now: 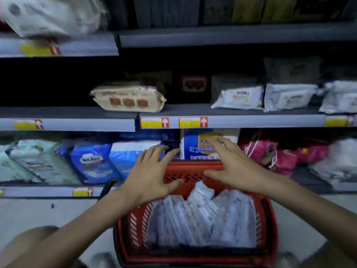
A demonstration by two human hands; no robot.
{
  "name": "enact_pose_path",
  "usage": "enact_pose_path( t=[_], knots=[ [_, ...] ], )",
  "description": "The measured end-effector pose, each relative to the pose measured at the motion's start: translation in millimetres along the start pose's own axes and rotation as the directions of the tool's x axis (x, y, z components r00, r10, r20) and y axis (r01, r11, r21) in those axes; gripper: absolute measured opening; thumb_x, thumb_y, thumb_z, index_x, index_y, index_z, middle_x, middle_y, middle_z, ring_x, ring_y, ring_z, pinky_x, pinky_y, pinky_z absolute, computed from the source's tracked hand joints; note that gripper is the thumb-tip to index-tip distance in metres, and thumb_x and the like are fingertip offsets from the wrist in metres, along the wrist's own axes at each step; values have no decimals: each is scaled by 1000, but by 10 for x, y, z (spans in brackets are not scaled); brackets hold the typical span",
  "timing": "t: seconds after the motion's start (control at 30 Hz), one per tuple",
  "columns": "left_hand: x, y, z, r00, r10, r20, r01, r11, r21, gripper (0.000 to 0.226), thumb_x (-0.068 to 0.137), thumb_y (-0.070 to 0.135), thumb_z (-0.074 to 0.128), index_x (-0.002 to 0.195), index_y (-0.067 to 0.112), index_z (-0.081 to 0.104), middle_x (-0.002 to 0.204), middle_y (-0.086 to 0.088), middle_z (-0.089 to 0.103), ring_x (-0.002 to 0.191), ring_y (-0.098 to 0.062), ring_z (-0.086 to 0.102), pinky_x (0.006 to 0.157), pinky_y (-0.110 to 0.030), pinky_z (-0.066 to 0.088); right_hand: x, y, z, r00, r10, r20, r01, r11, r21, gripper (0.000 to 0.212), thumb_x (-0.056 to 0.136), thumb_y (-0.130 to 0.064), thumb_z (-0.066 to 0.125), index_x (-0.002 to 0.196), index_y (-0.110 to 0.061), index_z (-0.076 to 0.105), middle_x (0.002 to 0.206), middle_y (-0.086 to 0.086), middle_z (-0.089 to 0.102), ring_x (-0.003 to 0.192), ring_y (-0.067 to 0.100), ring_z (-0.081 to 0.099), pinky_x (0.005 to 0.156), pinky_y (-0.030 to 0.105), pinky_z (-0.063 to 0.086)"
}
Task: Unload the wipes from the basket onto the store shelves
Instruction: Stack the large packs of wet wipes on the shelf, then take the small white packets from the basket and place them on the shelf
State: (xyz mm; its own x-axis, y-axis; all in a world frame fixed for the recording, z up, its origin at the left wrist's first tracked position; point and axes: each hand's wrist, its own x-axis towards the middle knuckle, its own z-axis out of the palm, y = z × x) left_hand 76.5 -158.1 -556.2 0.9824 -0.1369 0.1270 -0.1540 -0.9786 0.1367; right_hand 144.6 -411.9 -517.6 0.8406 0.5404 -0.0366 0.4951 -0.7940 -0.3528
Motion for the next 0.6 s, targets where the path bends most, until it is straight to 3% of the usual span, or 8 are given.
enact_pose_path(
  t=[0.17,0.23,0.33,0.5,0.6],
  knots=[
    [-170,64,622,982,-3,191,11,999,-43,92,79,79,34,160,35,32,153,0,45,144,-28,40,119,-48,34,-63,467,644,974,121,193,-92,984,-153,94,85,-54,69,160,-26,21,152,11,36,140,34,38,115,42,36],
    [-211,69,792,956,0,293,16,999,-50,95,76,80,25,161,35,30,154,3,43,146,-25,38,121,-45,30,-72,647,808,936,186,299,-138,975,-175,87,89,-48,70,160,-26,24,152,10,37,139,35,40,112,39,39],
    [-254,55,1016,934,-18,356,38,998,-48,92,78,77,26,159,33,34,149,3,48,139,-26,45,117,-42,36,54,871,971,861,276,427,-201,956,-214,78,91,-50,68,155,-23,33,147,14,47,131,36,50,104,39,46],
    [-283,93,1252,926,-26,376,77,990,-120,68,93,60,48,157,35,40,150,7,52,136,-24,51,107,-41,43,235,1027,1151,863,347,367,-257,927,-272,54,95,-53,59,137,-19,53,139,15,51,126,37,51,99,42,50],
    [-300,116,1339,914,-16,405,78,988,-137,62,100,52,54,157,34,40,147,5,55,134,-24,54,105,-38,43,199,1079,1266,822,432,372,-288,878,-383,56,97,-58,54,134,-16,57,144,17,50,132,39,42,106,42,44]
  ],
)
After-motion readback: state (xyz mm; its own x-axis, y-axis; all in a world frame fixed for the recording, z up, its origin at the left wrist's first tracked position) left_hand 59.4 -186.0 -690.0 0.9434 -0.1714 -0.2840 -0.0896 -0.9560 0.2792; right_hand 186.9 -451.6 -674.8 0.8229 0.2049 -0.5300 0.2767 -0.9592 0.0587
